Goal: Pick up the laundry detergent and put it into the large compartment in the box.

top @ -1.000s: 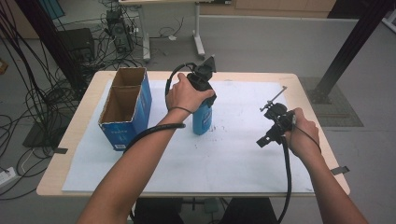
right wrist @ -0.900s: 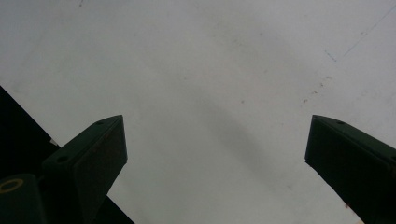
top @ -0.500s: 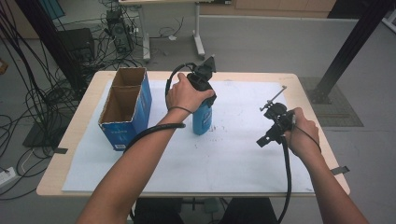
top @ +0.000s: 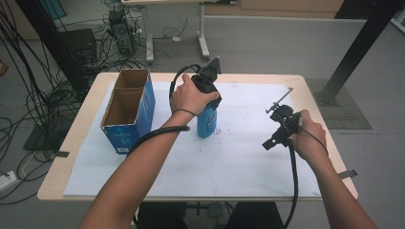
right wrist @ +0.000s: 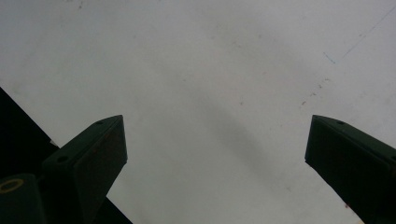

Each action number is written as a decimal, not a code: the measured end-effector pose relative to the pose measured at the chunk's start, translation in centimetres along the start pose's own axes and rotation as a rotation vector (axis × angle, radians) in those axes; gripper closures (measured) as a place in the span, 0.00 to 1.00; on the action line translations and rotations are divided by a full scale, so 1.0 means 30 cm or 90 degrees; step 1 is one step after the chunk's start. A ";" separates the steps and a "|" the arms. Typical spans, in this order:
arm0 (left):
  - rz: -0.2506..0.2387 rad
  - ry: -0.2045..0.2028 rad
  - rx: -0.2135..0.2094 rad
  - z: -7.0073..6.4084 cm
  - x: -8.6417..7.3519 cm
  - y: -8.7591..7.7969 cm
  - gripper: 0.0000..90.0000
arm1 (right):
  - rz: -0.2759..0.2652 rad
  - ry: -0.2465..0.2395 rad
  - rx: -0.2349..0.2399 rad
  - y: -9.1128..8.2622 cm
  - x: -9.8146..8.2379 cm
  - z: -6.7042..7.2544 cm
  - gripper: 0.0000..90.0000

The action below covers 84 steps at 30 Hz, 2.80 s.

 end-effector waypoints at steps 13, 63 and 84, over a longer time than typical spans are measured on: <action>0.003 0.005 0.007 -0.004 0.000 -0.001 0.42 | -0.001 0.005 0.001 0.002 -0.004 -0.004 0.06; -0.054 0.015 0.024 -0.068 0.083 -0.458 0.42 | -0.001 -0.012 -0.011 -0.034 0.024 0.018 0.06; -0.088 0.013 0.011 -0.125 0.168 -0.752 0.42 | -0.012 -0.008 -0.014 -0.046 0.027 0.019 0.06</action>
Point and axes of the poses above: each handheld gripper's, and its own axes: y roughly forward along the jaws, x roughly out of its top, z roughly to its left, the point moved 6 cm from there along y, roughly forward along the jaws, and after that the axes turned 11 degrees about -y, right-handed, at the moved point
